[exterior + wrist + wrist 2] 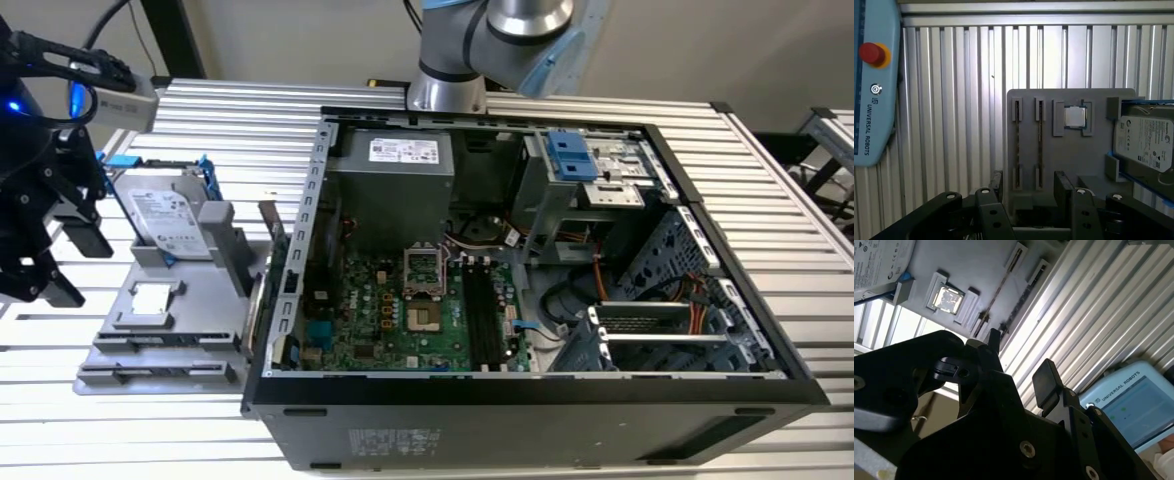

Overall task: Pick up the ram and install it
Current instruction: 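Pick up the ram and move it above insertion slot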

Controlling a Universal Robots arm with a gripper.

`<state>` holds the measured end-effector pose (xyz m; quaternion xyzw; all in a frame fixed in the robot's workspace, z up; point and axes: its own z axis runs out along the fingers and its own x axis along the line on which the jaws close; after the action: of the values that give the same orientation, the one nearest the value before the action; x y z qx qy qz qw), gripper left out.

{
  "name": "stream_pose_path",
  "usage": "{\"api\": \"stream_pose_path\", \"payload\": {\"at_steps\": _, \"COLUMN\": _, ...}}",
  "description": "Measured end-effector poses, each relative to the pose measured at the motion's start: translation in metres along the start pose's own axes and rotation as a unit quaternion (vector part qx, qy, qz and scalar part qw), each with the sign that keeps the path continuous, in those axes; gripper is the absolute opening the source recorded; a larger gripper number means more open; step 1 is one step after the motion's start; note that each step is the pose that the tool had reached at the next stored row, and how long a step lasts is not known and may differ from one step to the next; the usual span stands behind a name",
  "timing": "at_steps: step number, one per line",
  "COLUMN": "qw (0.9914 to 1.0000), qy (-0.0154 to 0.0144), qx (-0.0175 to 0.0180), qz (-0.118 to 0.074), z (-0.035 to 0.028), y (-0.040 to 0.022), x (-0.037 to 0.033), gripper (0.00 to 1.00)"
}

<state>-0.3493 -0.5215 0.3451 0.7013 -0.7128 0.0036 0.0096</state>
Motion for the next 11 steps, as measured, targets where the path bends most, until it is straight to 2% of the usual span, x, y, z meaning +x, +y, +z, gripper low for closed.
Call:
{"api": "stream_pose_path", "payload": {"at_steps": 7, "qw": 1.0, "qy": 0.0023, "qx": 0.0, "qz": 0.0, "z": 0.0002, "y": 0.0, "x": 0.0, "gripper": 1.0}}
{"api": "stream_pose_path", "payload": {"at_steps": 11, "qw": 1.0, "qy": 0.0026, "qx": 0.0, "qz": 0.0, "z": 0.0003, "y": 0.0, "x": 0.0, "gripper": 1.0}}
